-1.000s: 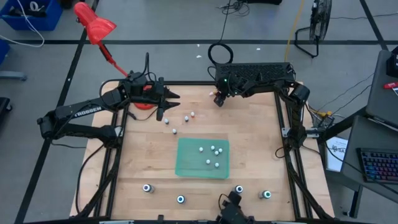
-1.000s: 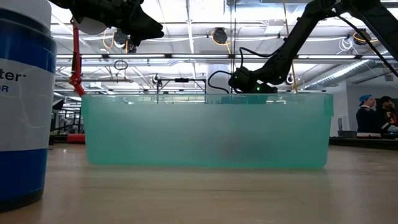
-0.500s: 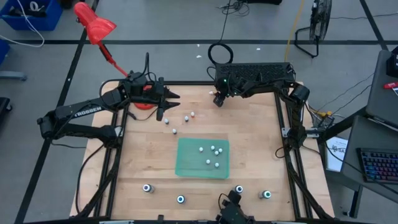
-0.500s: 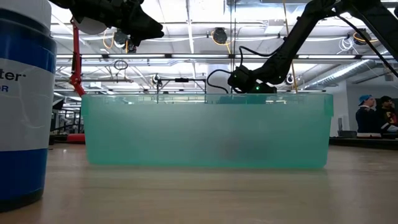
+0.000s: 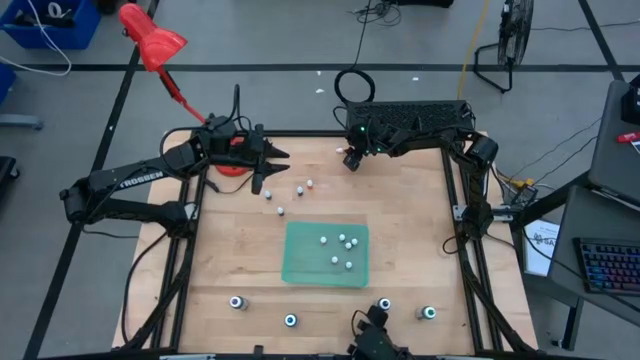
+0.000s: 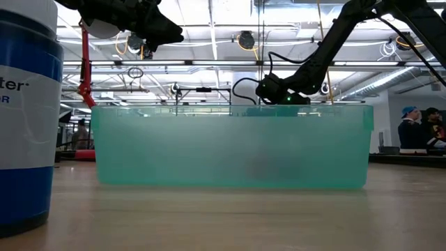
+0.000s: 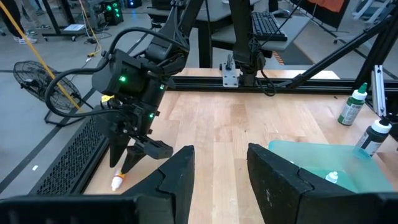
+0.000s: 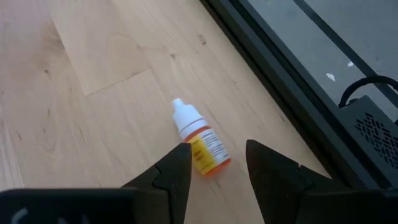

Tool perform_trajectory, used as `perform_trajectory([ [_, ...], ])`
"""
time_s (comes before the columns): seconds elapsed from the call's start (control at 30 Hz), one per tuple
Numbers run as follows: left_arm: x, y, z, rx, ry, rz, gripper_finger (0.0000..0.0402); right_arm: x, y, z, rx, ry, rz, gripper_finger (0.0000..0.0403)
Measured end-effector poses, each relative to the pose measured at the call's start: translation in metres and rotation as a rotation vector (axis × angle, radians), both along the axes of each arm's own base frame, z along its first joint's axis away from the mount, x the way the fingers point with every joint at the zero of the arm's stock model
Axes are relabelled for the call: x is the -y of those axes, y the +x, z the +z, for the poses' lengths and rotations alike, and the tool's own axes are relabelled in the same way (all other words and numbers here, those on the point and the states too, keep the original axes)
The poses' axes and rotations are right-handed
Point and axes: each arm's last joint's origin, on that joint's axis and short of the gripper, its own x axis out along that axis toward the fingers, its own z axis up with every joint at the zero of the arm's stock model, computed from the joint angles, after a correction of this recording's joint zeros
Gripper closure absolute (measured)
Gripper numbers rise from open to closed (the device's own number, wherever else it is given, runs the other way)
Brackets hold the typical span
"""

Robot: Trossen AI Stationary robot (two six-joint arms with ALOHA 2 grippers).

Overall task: Pick & Place food coloring
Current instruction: Put the small orange food coloring bottle into the green bin

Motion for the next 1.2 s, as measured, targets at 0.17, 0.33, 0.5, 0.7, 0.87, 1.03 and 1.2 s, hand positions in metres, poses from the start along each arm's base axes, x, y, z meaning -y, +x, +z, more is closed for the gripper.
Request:
perform_trajectory([
  [0.17, 0.0, 0.0, 0.0, 0.0, 0.0, 0.0, 0.0252, -0.0002, 0.0001, 0.0, 0.002, 0.002, 0.008, 0.0261],
  [0.33, 0.0, 0.0, 0.0, 0.0, 0.0, 0.0, 0.0252, -0.0025, -0.0004, -0.0014, 0.004, 0.04, 0.056, 0.0261],
  [0.5, 0.0, 0.0, 0.0001, 0.001, 0.0, 0.0, 0.0252, -0.0053, -0.0027, -0.0044, -0.029, 0.075, 0.076, 0.0261],
  [0.7, 0.0, 0.0, 0.0, 0.0, -0.001, 0.0, 0.0252, -0.0045, -0.0015, -0.0032, -0.018, 0.056, 0.08, 0.0261],
  [0.87, 0.0, 0.0, 0.0, 0.0, -0.001, 0.0, 0.0252, -0.0041, -0.0006, -0.0024, 0.016, 0.091, 0.027, 0.0261],
  [1.03, 0.0, 0.0, 0.0001, 0.001, 0.002, -0.001, 0.0252, -0.004, -0.0003, -0.0021, 0.04, 0.124, -0.016, 0.0261],
  [1.2, 0.0, 0.0, 0.0001, 0.0, 0.003, -0.001, 0.0252, -0.0081, 0.0044, -0.0012, 0.052, 0.119, -0.038, 0.0261],
])
